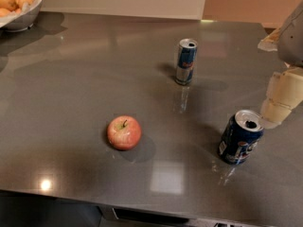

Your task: Move redbull can near apple

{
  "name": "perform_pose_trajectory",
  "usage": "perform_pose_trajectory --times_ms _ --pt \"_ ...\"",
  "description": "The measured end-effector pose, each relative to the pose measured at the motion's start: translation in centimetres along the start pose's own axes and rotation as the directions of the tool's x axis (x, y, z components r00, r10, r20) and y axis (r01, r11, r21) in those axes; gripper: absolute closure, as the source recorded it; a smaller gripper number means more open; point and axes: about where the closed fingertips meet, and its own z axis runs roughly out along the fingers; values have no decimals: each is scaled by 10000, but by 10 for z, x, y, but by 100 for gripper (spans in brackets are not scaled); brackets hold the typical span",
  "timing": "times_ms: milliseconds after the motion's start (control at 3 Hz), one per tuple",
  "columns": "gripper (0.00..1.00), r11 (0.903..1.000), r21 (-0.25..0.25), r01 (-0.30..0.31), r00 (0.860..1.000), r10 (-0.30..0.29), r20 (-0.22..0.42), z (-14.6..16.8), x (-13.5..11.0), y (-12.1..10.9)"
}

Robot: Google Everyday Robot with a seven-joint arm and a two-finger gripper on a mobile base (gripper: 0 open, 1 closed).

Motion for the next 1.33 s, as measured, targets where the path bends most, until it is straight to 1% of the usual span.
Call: perform_pose_trajectory --times_ms 333,667,1000,1333 --pt "0 10000 21 3 10000 -4 11 0 0 -1" --pt "0 9999 167 -4 9998 1 189 2 -8 -18" --pt "0 9995 124 -301 9973 292 667 10 -18 -41" --pt "0 9974 190 -700 9898 671 1258 21 -28 -68"
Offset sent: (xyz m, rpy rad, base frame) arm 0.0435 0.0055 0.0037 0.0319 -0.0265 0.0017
